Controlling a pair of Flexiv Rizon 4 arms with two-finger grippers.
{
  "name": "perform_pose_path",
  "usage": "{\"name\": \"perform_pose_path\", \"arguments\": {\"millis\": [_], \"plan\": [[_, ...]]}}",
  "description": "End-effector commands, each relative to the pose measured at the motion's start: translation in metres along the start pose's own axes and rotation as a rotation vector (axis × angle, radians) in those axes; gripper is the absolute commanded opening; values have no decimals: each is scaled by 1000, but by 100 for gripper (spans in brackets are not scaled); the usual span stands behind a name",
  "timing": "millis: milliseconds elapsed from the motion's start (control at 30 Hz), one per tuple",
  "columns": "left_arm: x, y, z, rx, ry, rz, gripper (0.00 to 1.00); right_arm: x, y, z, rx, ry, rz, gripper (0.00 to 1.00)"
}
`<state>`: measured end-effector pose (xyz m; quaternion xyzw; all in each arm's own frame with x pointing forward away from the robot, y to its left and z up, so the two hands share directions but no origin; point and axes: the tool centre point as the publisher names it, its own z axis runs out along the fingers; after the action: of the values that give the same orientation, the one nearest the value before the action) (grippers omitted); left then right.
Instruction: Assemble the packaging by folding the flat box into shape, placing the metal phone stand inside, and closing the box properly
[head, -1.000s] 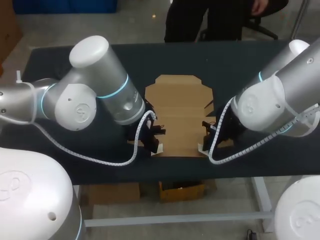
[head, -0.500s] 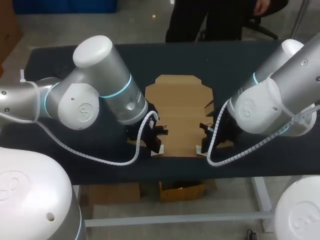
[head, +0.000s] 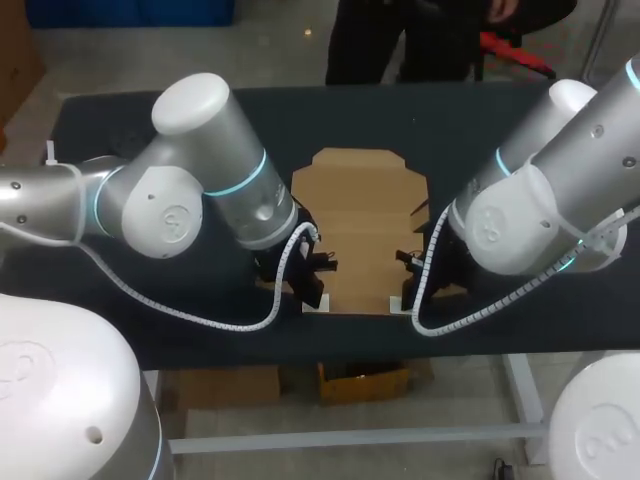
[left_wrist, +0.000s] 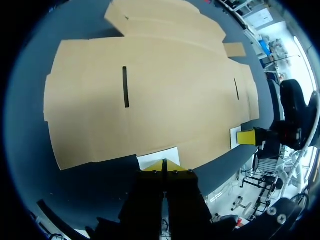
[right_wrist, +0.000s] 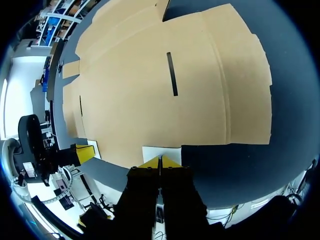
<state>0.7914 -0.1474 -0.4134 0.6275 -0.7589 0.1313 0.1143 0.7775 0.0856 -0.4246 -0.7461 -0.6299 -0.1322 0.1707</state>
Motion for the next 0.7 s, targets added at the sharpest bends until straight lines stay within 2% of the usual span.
{"name": "perform_pose_path", "arguments": {"millis": [33, 233, 533, 700], "plan": [[-1, -2, 8, -7, -6, -3, 0, -1, -1, 10, 3, -13, 6, 0], [-4, 3, 4, 2, -7, -8, 0, -4, -3, 11, 0, -25, 24, 0], [-4, 11, -17, 41, -21, -12, 0, -5, -3, -14, -47, 14, 12, 0], [-8, 14, -28, 63, -39, -34, 0, -13, -1, -29, -49, 59, 2, 0]]}}
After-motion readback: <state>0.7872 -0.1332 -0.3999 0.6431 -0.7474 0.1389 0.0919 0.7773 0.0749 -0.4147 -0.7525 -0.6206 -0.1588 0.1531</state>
